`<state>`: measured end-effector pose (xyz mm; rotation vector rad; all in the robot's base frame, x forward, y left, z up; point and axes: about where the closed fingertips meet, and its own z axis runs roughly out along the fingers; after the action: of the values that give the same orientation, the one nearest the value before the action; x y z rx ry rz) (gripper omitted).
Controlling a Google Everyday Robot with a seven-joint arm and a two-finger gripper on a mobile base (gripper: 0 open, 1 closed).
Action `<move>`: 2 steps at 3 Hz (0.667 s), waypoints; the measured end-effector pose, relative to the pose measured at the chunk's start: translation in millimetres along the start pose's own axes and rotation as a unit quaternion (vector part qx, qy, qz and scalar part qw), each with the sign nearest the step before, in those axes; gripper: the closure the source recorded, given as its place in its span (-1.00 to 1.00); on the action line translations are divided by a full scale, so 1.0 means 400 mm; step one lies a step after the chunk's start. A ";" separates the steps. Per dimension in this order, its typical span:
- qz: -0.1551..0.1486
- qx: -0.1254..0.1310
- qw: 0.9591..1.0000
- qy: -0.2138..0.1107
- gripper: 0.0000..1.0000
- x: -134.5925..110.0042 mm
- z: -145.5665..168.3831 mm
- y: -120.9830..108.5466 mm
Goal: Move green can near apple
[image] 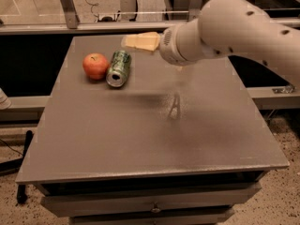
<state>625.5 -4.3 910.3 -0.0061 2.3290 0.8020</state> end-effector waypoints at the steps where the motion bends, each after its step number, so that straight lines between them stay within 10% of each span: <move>1: -0.005 -0.013 0.999 -0.040 -1.00 0.001 -0.095 -0.062; 2: -0.013 -0.033 0.998 -0.059 -1.00 0.011 -0.156 -0.122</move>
Offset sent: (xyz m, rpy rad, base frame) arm -0.0493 -0.1449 -0.0003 -0.1983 -0.4356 0.2107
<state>595.1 -77.3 918.0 -0.0179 2.1859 0.8423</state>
